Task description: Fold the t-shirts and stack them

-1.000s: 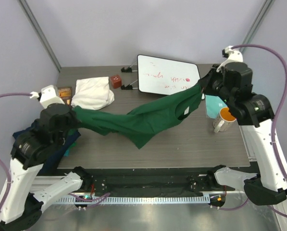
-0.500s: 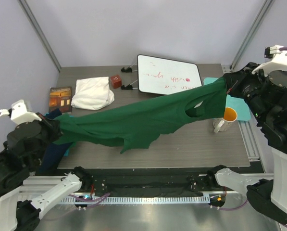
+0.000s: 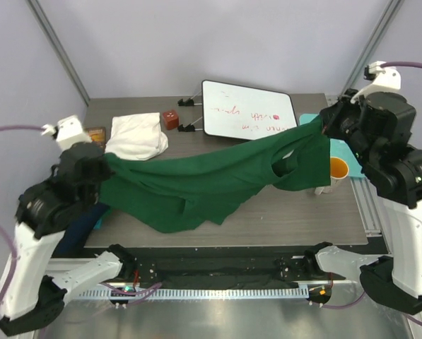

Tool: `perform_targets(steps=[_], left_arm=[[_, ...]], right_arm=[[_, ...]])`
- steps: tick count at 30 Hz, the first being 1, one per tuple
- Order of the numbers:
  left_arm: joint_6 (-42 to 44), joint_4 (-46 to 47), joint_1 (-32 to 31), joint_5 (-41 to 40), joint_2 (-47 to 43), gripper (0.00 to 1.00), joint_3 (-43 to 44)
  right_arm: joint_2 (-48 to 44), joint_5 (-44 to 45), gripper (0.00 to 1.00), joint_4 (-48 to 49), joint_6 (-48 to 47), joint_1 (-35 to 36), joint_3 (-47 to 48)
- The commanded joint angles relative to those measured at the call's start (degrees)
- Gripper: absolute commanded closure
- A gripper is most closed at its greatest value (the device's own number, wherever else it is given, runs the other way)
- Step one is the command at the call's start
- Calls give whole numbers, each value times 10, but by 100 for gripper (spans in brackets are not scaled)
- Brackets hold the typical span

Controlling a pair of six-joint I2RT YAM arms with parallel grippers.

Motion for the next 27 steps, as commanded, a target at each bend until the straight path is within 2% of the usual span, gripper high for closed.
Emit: perform_targets(steps=[1,3,5,7,9,11,12,13,16,17,19,20,22,23,25,27], left_arm=[[85,119,9,-48,119,100,60],[103,147,33,-30,195,100,132],[105,145,91,31,246,100,216],[104,134,122,48,311,100,271],[109,123,129,59,335,100,334],[104,109,137,83,350,100,356],[97,103,139,102,349,100,350],[91,94,139,111,347,100,337],[62,107,139,160,301,100,217],[47,114,139,175,262,100,132],[13,129,138,233,225,100,50],[1,129,139,254,195,100,-22],[-39,131,137,295,163,100,-91],[-49,132,136,305,150,100,-151],[-83,133,133,324,112,100,-203],[-108,129,131,309,78,100,-259]], right_arm=[[55,29,99,69,-24,-10,33],[109,19,99,71,-31,-20,96],[142,12,99,70,-28,-30,138],[183,-35,99,70,-15,-57,183],[201,-70,99,72,10,-80,196],[202,-109,99,73,22,-98,187],[195,-112,99,77,24,-98,153],[181,-112,99,86,25,-98,124],[110,-113,99,139,27,-99,-14],[80,-120,99,142,29,-99,-43],[50,-138,99,142,37,-99,-130],[18,-167,99,142,41,-99,-160],[-13,-194,99,148,65,-99,-256],[-27,-222,99,149,68,-99,-285],[-61,-236,99,150,83,-99,-362],[-84,-245,99,150,91,-99,-427]])
